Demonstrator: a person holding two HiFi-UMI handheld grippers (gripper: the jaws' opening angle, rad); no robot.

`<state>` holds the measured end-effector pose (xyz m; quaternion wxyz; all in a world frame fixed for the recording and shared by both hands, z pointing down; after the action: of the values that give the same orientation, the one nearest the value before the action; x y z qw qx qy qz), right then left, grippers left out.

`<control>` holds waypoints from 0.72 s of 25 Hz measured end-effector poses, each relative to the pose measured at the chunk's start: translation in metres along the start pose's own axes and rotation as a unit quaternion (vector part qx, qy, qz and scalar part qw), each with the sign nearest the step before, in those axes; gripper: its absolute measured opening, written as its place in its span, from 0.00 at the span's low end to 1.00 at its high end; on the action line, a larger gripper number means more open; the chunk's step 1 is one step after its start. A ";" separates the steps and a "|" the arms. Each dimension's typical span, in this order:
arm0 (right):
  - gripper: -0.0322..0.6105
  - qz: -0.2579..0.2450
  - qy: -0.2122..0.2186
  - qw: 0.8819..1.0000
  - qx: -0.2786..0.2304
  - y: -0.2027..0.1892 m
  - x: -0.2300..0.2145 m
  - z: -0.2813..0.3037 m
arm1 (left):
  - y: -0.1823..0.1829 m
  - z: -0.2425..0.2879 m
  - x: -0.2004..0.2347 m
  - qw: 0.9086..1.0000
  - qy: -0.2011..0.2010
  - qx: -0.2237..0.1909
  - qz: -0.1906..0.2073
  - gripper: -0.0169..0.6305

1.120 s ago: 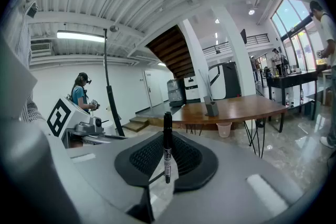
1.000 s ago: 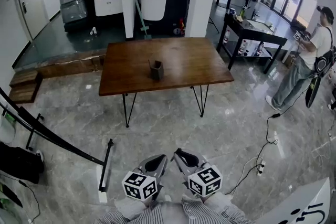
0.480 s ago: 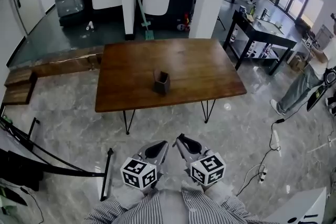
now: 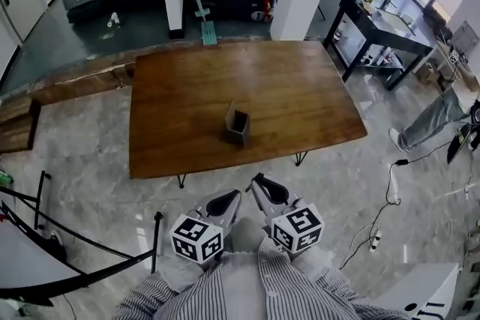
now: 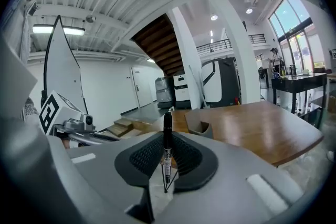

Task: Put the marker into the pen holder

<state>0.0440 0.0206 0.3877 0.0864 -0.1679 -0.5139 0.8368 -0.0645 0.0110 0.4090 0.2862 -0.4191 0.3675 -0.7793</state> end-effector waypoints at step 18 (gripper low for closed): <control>0.12 -0.021 0.059 0.998 0.024 0.053 -0.093 0.087 | 0.061 0.093 0.075 0.995 0.058 -0.031 -0.074 0.04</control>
<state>0.0996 -0.1048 0.3946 0.1382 -0.2043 -0.4913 0.8353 -0.0122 -0.1108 0.4274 0.1927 -0.4076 0.3756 -0.8097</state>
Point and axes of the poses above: the fingertips, and each gripper's own axes: z forward along the fingers, x to its left, y out of its top, the point moved 5 cm from there along -z, backward along the fingers, and after that the axes turned 6 degrees about x, right-handed, at the moved point
